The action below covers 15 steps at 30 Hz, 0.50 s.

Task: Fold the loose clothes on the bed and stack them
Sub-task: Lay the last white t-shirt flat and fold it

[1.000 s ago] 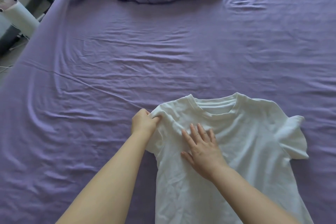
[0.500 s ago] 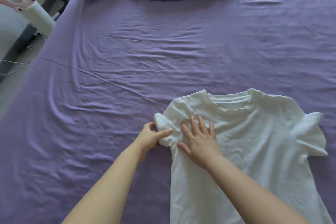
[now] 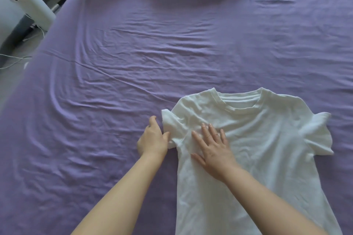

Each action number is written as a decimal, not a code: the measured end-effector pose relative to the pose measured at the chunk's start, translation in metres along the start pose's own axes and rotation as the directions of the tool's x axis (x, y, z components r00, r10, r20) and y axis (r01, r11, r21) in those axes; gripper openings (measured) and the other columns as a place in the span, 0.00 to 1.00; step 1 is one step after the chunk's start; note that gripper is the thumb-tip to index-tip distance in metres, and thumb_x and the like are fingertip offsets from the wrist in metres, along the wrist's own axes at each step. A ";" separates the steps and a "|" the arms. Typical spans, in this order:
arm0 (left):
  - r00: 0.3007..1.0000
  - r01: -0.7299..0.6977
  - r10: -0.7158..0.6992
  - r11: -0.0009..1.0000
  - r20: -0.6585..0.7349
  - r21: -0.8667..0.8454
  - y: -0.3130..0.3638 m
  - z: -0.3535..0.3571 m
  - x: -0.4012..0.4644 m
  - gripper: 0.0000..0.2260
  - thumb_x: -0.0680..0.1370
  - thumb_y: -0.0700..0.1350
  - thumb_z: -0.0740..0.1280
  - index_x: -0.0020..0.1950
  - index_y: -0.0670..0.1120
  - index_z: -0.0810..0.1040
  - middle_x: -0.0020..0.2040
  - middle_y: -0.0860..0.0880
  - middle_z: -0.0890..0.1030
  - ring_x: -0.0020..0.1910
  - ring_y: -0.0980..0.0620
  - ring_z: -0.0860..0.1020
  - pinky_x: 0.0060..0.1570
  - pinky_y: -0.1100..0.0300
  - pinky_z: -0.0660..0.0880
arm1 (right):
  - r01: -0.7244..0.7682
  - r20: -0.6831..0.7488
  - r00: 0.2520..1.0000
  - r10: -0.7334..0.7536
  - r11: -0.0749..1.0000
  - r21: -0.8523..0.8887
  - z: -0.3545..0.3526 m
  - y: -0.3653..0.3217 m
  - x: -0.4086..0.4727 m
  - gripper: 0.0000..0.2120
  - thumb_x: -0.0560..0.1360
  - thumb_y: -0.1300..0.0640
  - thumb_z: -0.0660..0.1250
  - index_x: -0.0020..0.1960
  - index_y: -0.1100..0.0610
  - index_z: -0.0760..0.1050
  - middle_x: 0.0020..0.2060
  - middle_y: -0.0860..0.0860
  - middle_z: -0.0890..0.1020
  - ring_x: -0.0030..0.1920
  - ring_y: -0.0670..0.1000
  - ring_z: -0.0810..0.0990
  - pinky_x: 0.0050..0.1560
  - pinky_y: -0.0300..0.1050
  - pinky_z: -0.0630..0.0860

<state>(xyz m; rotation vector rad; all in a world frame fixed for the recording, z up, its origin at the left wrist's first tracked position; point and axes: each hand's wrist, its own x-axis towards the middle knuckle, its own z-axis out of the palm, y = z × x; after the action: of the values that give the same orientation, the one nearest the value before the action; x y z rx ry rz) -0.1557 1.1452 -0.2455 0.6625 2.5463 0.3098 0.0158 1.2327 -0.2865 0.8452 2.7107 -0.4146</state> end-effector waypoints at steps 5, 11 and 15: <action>0.876 -0.366 0.438 0.876 -0.202 0.315 0.019 0.021 -0.042 0.32 0.66 0.49 0.76 0.68 0.45 0.71 0.66 0.41 0.72 0.63 0.41 0.73 0.61 0.46 0.70 | -0.109 0.074 0.991 0.110 0.994 -0.010 0.005 0.036 -0.054 0.30 0.78 0.37 0.47 0.76 0.43 0.41 0.77 0.52 0.41 0.75 0.55 0.35 0.72 0.57 0.33; 0.690 -0.717 0.668 0.579 0.279 0.388 0.042 0.090 -0.123 0.23 0.75 0.44 0.65 0.70 0.48 0.69 0.76 0.41 0.59 0.75 0.39 0.57 0.71 0.36 0.49 | -0.273 0.148 0.952 0.268 0.962 0.012 0.008 0.079 -0.118 0.30 0.78 0.38 0.48 0.75 0.42 0.39 0.76 0.52 0.40 0.75 0.55 0.35 0.72 0.57 0.37; 0.732 -0.682 0.590 0.624 0.341 0.381 0.062 0.124 -0.166 0.28 0.73 0.45 0.66 0.73 0.46 0.66 0.75 0.41 0.59 0.74 0.39 0.60 0.69 0.37 0.56 | -0.342 0.178 0.924 0.337 0.940 -0.007 0.017 0.111 -0.163 0.30 0.78 0.37 0.47 0.75 0.41 0.37 0.76 0.50 0.39 0.75 0.54 0.35 0.73 0.57 0.41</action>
<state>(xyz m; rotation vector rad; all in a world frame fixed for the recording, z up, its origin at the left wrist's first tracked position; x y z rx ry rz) 0.0588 1.1254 -0.2647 1.7275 2.1080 -0.1849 0.2131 1.2315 -0.2685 1.1980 2.3400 -0.4220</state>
